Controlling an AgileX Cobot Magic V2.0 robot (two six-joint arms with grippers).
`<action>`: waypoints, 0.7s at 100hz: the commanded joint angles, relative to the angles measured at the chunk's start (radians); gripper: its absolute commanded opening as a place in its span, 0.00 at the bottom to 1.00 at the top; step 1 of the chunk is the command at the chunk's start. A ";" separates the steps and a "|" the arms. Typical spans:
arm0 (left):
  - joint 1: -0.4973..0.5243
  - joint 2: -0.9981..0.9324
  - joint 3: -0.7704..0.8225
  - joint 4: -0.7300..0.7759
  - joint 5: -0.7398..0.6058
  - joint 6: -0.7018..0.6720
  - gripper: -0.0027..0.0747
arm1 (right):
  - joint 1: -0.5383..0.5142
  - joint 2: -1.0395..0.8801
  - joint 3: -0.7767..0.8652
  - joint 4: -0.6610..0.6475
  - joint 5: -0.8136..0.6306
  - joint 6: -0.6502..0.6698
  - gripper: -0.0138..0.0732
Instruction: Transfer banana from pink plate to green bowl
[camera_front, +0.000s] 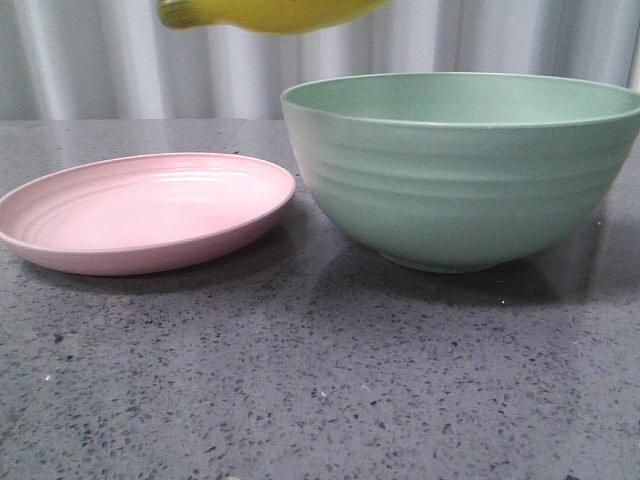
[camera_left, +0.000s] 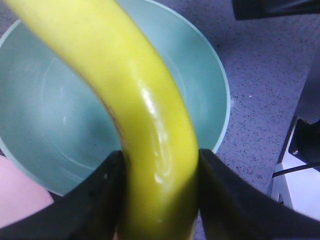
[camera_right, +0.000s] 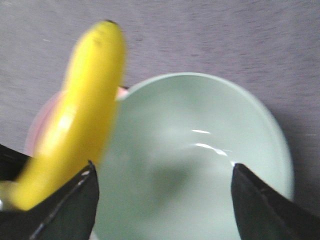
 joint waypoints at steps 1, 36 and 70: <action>-0.021 -0.015 -0.035 -0.046 -0.055 0.005 0.30 | 0.003 0.046 -0.075 0.132 -0.058 0.000 0.71; -0.062 0.012 -0.035 -0.064 -0.070 0.005 0.30 | 0.003 0.241 -0.136 0.299 -0.058 0.000 0.70; -0.062 0.012 -0.035 -0.065 -0.081 0.005 0.31 | 0.003 0.265 -0.136 0.320 -0.049 0.000 0.48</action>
